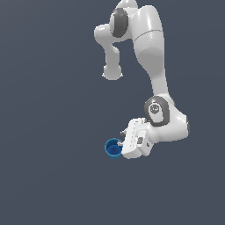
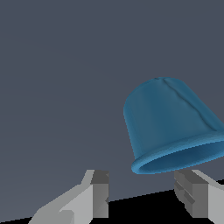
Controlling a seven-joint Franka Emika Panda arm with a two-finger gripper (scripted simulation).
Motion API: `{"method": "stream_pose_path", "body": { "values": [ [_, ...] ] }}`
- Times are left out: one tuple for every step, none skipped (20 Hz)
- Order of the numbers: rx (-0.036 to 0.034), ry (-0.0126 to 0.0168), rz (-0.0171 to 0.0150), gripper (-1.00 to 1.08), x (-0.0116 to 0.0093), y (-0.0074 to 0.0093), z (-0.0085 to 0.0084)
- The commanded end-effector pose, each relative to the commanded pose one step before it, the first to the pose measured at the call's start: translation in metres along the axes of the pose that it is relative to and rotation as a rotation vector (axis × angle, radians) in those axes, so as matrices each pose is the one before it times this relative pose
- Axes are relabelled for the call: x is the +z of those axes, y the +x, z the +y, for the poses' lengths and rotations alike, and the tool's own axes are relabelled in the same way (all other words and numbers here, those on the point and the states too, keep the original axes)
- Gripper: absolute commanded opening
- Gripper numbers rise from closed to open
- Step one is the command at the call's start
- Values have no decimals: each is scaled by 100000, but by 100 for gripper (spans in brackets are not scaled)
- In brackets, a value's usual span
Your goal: Pick up the object and move it to a goal position.
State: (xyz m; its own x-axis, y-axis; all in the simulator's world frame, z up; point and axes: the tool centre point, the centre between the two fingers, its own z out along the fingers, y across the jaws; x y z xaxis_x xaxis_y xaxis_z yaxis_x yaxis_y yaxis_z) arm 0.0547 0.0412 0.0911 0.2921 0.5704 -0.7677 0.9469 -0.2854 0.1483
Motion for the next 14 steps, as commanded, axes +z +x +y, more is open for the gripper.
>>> {"method": "stream_pose_path", "body": {
  "values": [
    [-1030, -755, -1289, 28, -57, 4, 107],
    [-72, -50, -82, 28, -5, 4, 4],
    [357, 292, 528, 28, 14, 32, -68],
    [0, 0, 0, 28, 43, -5, 2],
    [0, 0, 0, 28, 129, -15, 7],
    [-37, -28, -51, 28, 204, 6, 1],
    [-55, -38, -71, 28, 286, 10, -1],
    [-43, -25, -48, 28, 375, -14, 4],
    [-79, -40, -81, 28, 454, 1, -4],
    [-70, -28, -62, 28, 456, -10, -6],
    [-53, -18, -41, 28, 374, -15, -7],
    [0, 0, 0, 28, 294, -44, 0],
    [-96, -27, -67, 28, 202, 39, -19],
    [0, 0, 0, 28, 126, -19, -1]
  ]
}}
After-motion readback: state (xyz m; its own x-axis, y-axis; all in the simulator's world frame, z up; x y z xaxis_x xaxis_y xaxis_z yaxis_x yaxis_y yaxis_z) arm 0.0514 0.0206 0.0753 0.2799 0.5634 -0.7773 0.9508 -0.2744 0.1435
